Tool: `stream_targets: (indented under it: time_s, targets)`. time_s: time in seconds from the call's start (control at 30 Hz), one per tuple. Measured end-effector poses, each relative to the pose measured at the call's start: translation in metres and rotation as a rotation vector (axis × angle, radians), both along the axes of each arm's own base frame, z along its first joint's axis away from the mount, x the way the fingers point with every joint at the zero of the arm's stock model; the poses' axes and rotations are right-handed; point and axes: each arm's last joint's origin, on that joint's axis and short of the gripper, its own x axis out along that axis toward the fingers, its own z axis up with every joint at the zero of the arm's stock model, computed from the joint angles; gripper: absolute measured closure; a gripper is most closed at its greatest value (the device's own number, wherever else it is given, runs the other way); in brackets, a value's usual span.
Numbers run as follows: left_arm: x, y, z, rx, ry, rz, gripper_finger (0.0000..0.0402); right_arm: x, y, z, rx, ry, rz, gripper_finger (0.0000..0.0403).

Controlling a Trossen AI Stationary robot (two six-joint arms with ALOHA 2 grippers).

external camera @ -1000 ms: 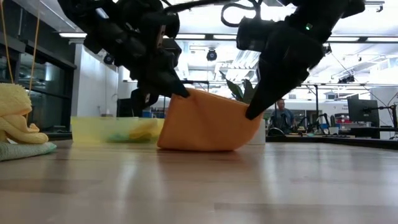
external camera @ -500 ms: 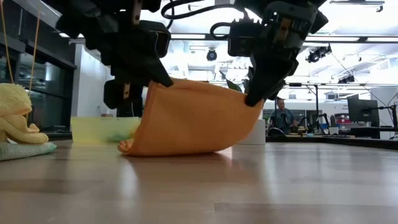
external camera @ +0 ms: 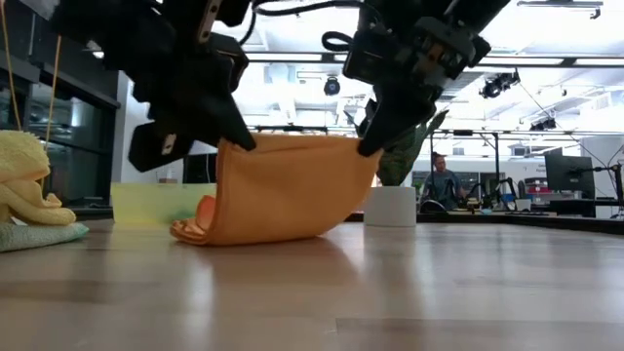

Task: Fold microfiber towels
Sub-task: Fold the orange microfiber cloth

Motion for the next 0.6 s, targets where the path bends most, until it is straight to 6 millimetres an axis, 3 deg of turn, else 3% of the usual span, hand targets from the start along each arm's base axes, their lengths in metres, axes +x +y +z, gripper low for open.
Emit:
stream_targets:
  time_s: [0.6]
  targets:
    - [-0.020, -0.031, -0.006, 0.027, 0.007, 0.295, 0.0401, 0.022, -0.008, -0.018, 0.030, -0.121, 0.027, 0.0403]
